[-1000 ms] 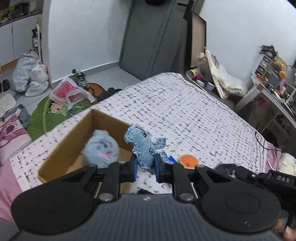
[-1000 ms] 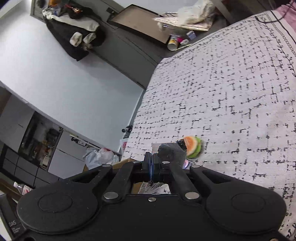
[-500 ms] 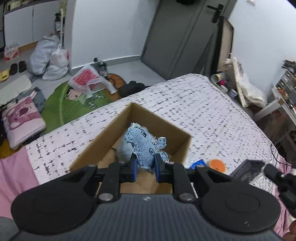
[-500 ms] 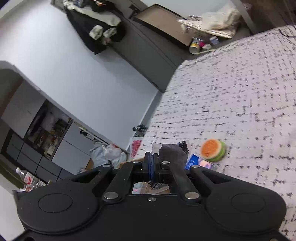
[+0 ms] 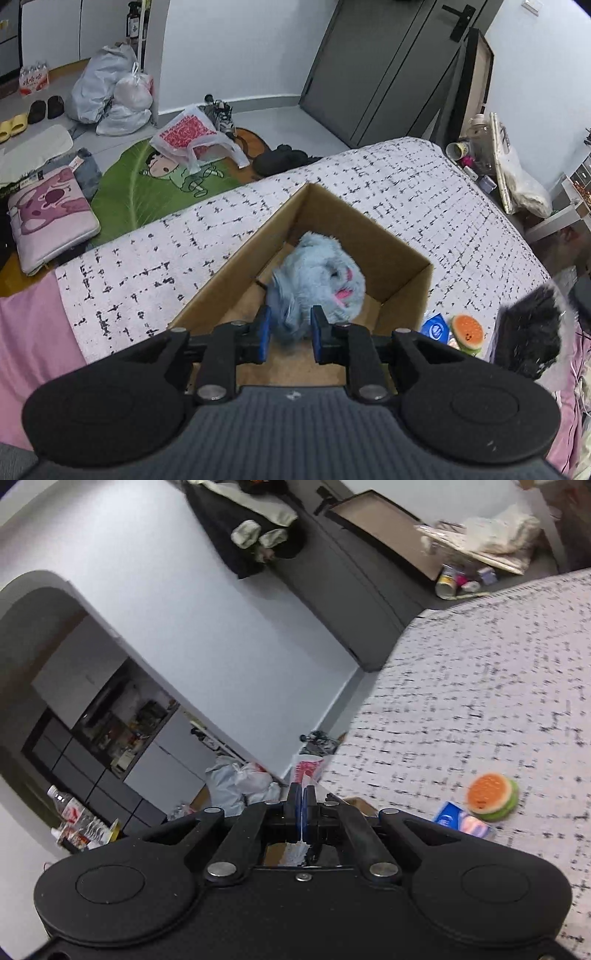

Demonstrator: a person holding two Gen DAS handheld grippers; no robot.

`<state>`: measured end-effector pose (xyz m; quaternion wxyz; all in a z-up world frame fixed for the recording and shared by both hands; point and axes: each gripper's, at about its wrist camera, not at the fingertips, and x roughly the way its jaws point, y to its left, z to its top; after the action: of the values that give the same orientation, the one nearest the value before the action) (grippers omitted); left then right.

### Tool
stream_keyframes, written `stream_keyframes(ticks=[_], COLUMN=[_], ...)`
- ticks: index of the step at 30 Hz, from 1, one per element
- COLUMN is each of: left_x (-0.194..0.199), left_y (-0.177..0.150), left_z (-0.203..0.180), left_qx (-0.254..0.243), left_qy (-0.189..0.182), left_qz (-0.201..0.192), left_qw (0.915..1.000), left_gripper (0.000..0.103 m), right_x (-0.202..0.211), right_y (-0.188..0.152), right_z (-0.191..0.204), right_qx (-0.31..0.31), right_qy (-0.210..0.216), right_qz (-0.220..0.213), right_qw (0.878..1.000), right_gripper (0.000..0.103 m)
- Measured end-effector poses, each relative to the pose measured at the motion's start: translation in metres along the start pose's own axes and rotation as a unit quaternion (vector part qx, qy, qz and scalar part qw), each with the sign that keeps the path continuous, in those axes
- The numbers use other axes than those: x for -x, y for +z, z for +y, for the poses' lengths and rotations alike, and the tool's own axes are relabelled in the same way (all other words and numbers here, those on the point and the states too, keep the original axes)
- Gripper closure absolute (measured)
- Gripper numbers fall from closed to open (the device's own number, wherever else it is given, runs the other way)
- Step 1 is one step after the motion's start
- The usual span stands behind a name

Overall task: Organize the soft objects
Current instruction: 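Carry the blue-grey plush into the box with the left tool while the right tool lifts the bag, then open the left tool to release the plush while the right tool lowers the bag into the box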

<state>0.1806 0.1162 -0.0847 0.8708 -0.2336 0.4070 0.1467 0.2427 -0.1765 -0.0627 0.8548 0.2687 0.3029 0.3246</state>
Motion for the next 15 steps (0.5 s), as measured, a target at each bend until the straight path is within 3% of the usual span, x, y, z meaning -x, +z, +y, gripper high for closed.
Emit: stream_keyframes(ticks=[15], left_x=[-0.022], left_y=[-0.002], left_z=[0.021], left_qx=[0.032], left_qy=[-0.031], left_qz=[0.039], left_qw=[0.9983], left_gripper=[0.071], right_x=[-0.035], right_y=[-0.006], right_z=[0.035], right_qx=[0.018], right_qy=[0.020], right_qz=[-0.003], right_qw=[1.000], right_gripper=[0.103])
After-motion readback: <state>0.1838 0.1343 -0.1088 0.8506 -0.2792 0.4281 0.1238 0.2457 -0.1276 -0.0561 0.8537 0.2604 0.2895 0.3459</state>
